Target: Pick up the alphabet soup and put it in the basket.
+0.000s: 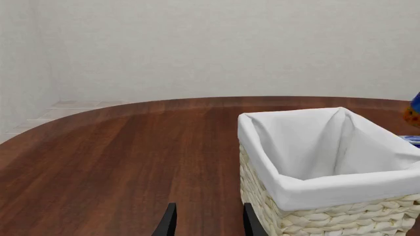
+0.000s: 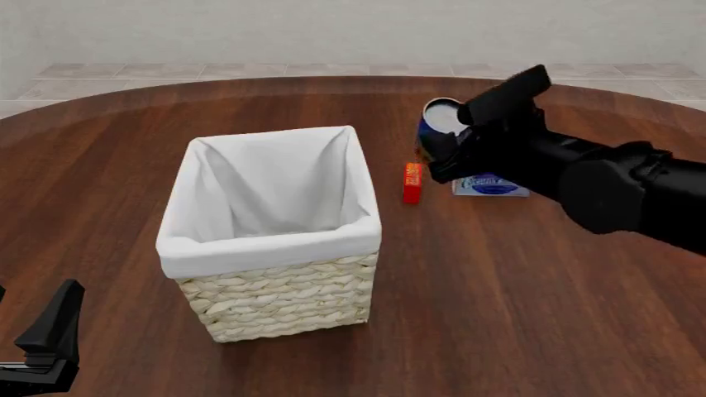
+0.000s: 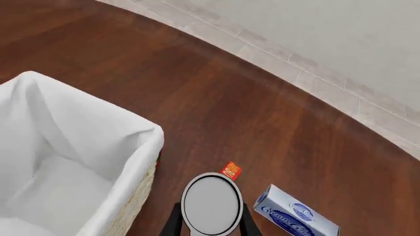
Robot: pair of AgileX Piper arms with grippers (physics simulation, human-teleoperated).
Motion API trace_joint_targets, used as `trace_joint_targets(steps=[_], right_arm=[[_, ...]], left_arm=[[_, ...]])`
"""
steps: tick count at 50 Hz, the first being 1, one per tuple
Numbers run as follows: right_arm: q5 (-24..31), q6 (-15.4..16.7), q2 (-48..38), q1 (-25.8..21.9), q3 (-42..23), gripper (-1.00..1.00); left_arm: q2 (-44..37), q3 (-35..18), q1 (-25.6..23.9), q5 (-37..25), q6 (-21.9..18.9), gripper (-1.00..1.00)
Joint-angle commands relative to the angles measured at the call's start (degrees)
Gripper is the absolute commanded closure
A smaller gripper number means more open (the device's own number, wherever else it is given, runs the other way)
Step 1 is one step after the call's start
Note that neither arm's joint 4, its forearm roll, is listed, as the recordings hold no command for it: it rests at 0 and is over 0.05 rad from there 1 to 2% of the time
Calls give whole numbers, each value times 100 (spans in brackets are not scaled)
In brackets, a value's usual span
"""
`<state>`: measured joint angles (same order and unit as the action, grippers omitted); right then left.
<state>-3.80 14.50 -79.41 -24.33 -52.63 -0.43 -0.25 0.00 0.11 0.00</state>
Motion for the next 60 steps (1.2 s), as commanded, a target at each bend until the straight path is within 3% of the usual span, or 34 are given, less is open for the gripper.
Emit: trace_joint_targets(steps=[1, 24, 60], right_arm=[[419, 69, 396, -163, -398, 100], [907, 381, 430, -849, -1164, 100], [986, 264, -463, -1942, -1810, 100]], left_arm=[[0, 0, 0, 0, 0, -100], [0, 0, 0, 0, 0, -100], [0, 0, 0, 0, 0, -100]])
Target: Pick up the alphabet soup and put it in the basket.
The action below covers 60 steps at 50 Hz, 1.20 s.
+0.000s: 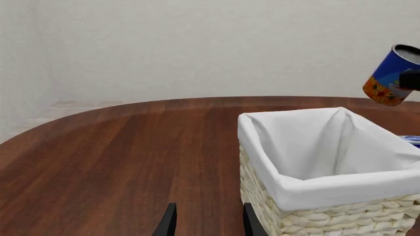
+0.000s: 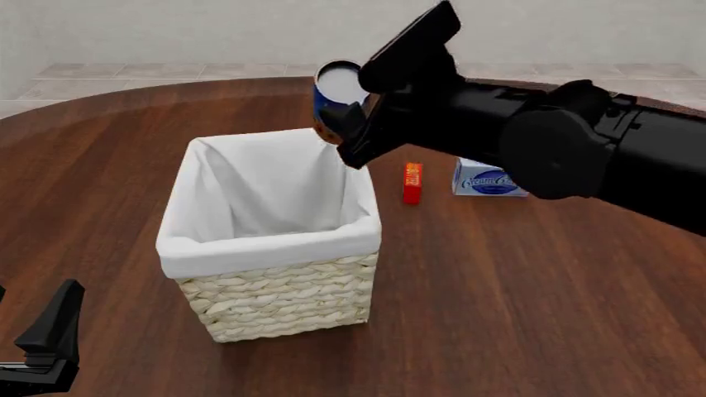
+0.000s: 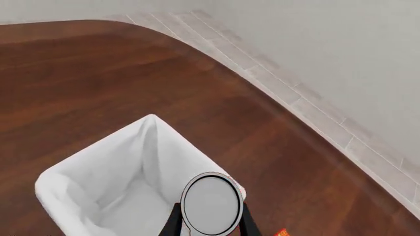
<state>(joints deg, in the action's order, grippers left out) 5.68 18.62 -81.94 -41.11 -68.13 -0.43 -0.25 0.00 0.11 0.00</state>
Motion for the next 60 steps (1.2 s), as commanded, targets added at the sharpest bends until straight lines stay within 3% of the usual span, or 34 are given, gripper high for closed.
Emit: trace_joint_targets(steps=[1, 28, 60], right_arm=[[46, -138, -240, -281, -289, 100], [496, -181, -1296, -651, -1231, 100], [834, -139, -1880, -803, -1451, 100]], left_arm=[[0, 0, 0, 0, 0, -100], [0, 0, 0, 0, 0, -100], [0, 0, 0, 0, 0, -100]])
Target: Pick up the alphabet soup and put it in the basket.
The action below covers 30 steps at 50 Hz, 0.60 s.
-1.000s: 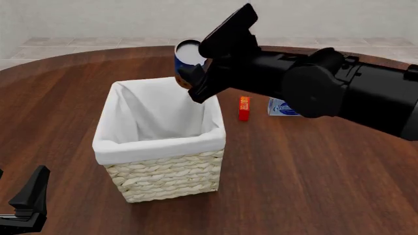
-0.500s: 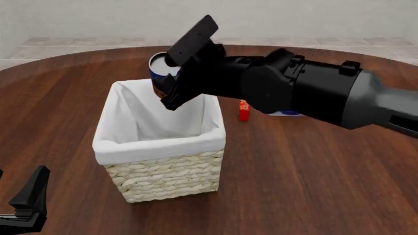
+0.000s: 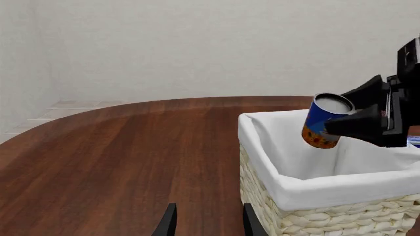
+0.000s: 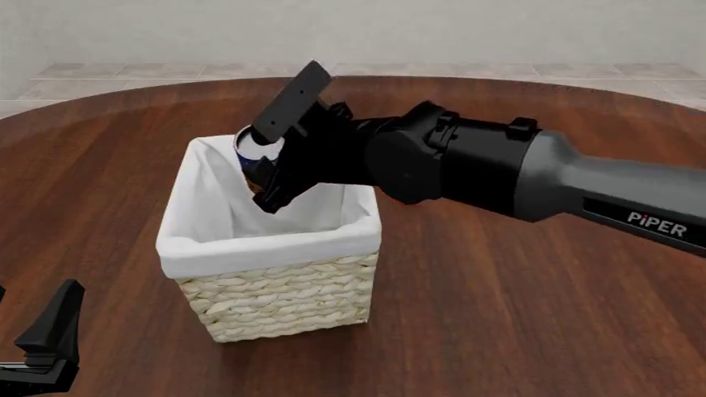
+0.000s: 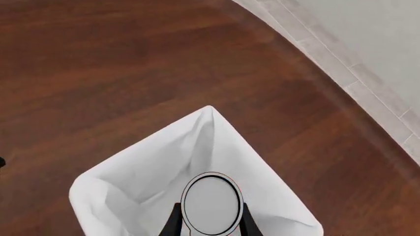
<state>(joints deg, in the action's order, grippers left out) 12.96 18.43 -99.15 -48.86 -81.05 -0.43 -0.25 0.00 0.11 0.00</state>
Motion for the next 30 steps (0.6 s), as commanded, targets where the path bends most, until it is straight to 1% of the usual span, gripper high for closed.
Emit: trace_joint_targets(steps=[1, 12, 30], right_arm=[[106, -120, -158, -28, -159, 100], [212, -95, -299, -95, -201, 100], [279, -36, -559, -29, -228, 100]], left_arm=[[0, 0, 0, 0, 0, -100], [0, 0, 0, 0, 0, -100], [0, 0, 0, 0, 0, -100]])
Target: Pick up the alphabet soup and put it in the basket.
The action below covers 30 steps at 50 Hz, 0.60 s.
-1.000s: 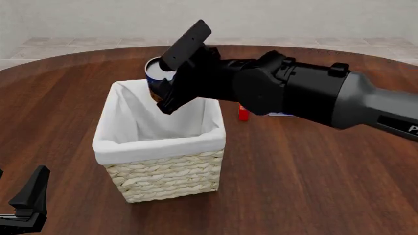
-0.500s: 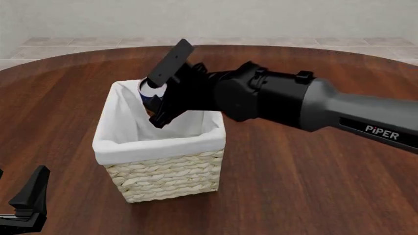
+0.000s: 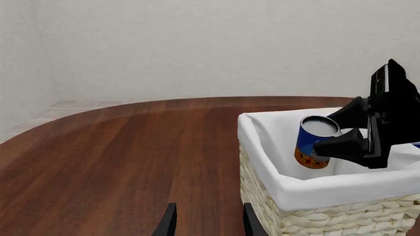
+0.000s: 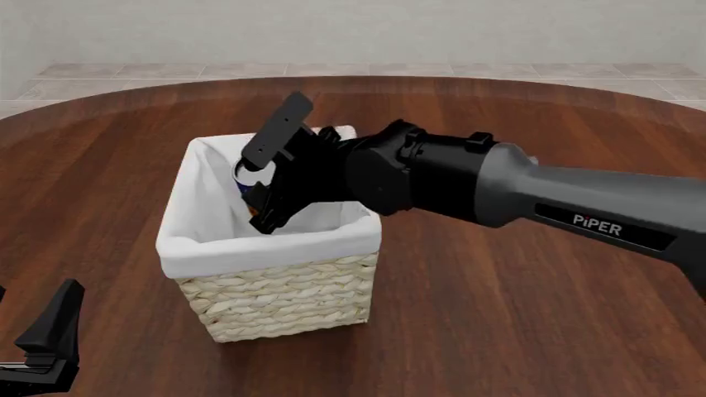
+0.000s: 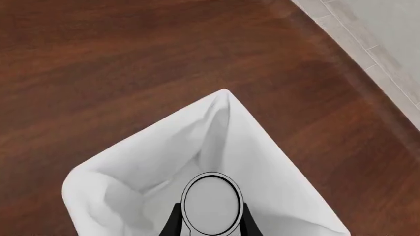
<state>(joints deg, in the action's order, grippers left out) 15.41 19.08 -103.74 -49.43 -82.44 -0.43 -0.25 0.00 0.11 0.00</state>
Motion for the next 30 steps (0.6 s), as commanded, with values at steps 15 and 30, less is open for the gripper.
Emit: trace_joint_targets(steps=[15, 30], right_arm=[[36, -116, -151, 60, -115, 100], [17, -130, -147, 56, -102, -100]], left_arm=[[0, 0, 0, 0, 0, -100], [0, 0, 0, 0, 0, -100]])
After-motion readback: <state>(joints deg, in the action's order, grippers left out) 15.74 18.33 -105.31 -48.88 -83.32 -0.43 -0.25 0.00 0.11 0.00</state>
